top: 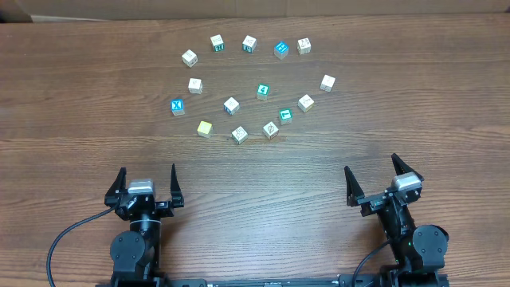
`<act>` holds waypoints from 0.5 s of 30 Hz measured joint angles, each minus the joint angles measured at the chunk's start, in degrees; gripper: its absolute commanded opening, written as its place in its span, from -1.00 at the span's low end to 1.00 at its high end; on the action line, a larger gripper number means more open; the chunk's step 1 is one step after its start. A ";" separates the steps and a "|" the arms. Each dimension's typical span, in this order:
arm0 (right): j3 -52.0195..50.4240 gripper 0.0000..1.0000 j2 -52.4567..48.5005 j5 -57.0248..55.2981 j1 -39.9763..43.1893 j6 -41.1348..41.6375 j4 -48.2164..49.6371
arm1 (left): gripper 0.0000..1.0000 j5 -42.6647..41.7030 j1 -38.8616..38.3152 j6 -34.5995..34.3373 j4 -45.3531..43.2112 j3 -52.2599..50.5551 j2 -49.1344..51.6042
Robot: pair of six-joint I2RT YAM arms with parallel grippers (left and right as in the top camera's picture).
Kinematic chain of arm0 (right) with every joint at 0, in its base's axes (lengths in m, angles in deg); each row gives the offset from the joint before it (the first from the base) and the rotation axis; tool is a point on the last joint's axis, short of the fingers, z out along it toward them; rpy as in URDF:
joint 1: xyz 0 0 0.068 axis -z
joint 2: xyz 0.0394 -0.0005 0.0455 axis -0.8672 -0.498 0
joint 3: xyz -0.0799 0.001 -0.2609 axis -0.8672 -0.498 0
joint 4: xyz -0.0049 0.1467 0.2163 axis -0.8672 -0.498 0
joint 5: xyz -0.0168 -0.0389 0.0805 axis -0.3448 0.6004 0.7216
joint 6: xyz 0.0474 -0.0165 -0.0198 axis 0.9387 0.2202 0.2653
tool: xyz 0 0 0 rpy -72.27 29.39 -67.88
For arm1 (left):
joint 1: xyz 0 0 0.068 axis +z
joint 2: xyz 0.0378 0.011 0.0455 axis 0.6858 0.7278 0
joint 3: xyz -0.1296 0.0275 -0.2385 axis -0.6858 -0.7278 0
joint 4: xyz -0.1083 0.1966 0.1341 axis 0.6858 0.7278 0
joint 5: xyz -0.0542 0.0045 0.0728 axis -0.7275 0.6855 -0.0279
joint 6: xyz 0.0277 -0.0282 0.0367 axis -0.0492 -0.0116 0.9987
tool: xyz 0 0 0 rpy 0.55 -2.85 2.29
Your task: Form a horizontal line
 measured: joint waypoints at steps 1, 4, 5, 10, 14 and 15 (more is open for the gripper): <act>0.00 1.00 0.00 -0.02 0.00 0.02 -0.02 | 0.99 0.00 0.00 0.00 0.00 0.00 0.00; 0.00 1.00 0.00 0.00 0.00 0.00 -0.07 | 0.99 0.00 0.00 0.00 0.00 0.00 0.00; 0.00 1.00 0.00 -0.02 0.02 0.02 0.00 | 0.99 0.00 0.00 0.00 0.00 0.00 0.00; 0.00 1.00 0.00 -0.02 0.00 0.02 -0.02 | 0.99 0.04 0.00 0.00 -0.07 0.00 0.00; 0.00 1.00 0.00 0.00 0.00 0.02 -0.02 | 0.99 -0.50 0.00 0.00 -0.17 0.00 0.00; 0.00 1.00 0.00 -0.02 0.00 0.02 0.00 | 1.00 -1.20 0.00 0.00 -0.28 0.00 0.00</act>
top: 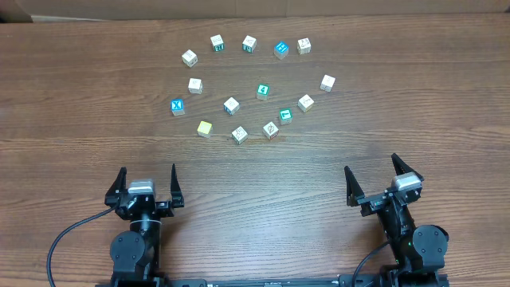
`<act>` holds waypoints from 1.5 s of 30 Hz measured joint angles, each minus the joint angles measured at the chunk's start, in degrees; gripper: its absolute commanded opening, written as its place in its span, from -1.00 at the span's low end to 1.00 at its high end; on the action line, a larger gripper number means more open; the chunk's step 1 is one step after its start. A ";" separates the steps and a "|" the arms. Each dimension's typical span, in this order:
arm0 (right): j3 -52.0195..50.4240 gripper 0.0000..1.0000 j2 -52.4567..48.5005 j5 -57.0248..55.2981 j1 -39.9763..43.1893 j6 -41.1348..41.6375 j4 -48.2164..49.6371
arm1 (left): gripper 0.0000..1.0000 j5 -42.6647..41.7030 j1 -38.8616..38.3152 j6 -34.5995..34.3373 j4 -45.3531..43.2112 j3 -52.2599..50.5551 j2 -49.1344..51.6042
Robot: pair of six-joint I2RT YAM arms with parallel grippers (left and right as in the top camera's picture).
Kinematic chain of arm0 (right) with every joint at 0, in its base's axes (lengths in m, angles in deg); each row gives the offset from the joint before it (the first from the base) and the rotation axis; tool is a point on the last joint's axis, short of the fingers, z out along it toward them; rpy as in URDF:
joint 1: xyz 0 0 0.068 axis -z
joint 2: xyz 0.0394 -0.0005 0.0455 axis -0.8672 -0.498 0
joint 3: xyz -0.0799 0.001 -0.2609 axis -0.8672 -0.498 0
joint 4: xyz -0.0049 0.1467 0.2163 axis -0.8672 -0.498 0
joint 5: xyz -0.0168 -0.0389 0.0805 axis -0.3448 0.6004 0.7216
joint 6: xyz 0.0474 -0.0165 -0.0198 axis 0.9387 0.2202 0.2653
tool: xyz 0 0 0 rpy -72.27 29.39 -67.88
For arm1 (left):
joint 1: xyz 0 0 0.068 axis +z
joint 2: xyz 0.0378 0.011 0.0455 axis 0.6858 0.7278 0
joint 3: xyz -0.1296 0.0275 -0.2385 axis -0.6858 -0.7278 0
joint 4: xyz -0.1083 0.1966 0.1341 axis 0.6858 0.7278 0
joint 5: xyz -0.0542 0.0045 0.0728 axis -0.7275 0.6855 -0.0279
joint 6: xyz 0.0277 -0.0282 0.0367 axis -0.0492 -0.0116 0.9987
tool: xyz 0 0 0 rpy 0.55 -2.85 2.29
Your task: Form a horizontal line
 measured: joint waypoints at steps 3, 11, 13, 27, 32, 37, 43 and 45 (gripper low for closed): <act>0.00 1.00 0.00 0.00 0.00 -0.04 0.00 | 0.99 -3.69 0.00 0.00 0.04 0.04 0.00; 0.00 1.00 0.00 0.02 0.02 -0.02 0.02 | 0.99 -11.61 0.00 -0.02 16.55 10.23 0.15; 0.00 1.00 0.00 0.00 0.02 -0.04 -0.04 | 0.99 -12.35 0.00 -0.04 21.94 15.87 1.09; 0.00 1.00 0.00 0.02 0.04 -0.02 -0.02 | 0.99 -18.36 0.00 -1.95 54.03 61.86 37.53; 0.00 1.00 0.00 0.02 0.04 -0.02 0.00 | 0.99 -21.29 0.00 -1.99 69.42 81.05 56.17; 0.00 1.00 0.00 0.02 0.04 -0.02 0.02 | 0.99 -22.21 0.00 -1.99 82.18 100.41 73.42; 0.00 1.00 0.00 0.00 0.04 0.00 0.00 | 0.99 -25.68 0.00 -1.92 89.35 124.85 90.95; 0.00 1.00 0.00 0.00 0.04 -0.02 -0.04 | 0.99 -26.71 0.00 -1.92 90.33 132.19 95.82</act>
